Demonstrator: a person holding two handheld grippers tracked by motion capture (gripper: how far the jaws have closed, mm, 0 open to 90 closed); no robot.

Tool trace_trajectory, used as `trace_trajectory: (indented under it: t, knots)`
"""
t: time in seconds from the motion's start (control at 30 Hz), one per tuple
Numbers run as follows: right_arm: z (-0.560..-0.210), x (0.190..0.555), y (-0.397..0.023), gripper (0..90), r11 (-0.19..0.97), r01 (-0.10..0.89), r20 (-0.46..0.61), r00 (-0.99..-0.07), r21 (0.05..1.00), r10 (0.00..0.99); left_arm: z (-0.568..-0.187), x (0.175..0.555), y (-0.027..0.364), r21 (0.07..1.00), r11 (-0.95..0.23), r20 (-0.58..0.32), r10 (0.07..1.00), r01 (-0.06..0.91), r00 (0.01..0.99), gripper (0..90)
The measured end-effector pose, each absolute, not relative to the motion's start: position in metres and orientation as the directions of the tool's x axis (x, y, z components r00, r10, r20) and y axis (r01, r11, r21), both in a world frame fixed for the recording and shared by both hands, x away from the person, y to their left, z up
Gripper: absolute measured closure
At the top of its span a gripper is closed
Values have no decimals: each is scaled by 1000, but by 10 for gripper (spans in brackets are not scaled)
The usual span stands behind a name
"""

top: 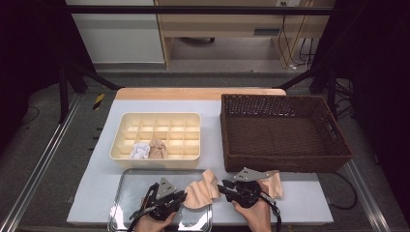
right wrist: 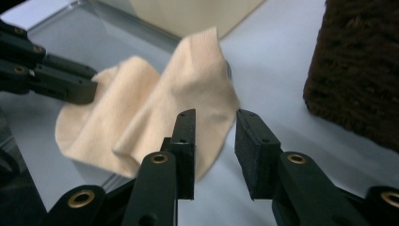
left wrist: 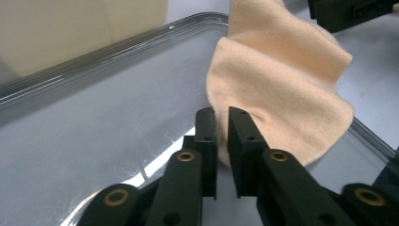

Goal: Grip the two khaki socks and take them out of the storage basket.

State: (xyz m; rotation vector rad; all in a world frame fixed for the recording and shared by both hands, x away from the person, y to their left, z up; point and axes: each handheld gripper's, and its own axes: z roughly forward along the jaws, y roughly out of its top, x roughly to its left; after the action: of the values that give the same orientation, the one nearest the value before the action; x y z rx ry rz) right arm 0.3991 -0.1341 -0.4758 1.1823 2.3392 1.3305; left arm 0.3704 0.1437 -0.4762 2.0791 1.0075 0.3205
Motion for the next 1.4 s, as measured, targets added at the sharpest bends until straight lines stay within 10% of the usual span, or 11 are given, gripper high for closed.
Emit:
trace_trajectory:
  t: [0.27,0.5,1.03,1.4]
  knots:
    - [-488,399,-121,698,348,548,152,-671,761,726,-474,369,152,747,-377,-93,756,547,648,876]
    - [-489,395,-117,893,368,530,124,-680,764,722,-474,371,157,747,-359,-104,768,559,631,876]
    - [-476,378,-157,900,310,613,195,-617,727,762,-476,373,164,739,-345,-129,770,578,625,871]
    - [-480,399,-156,690,262,577,167,-584,773,794,-476,375,165,735,-350,-141,759,581,635,847]
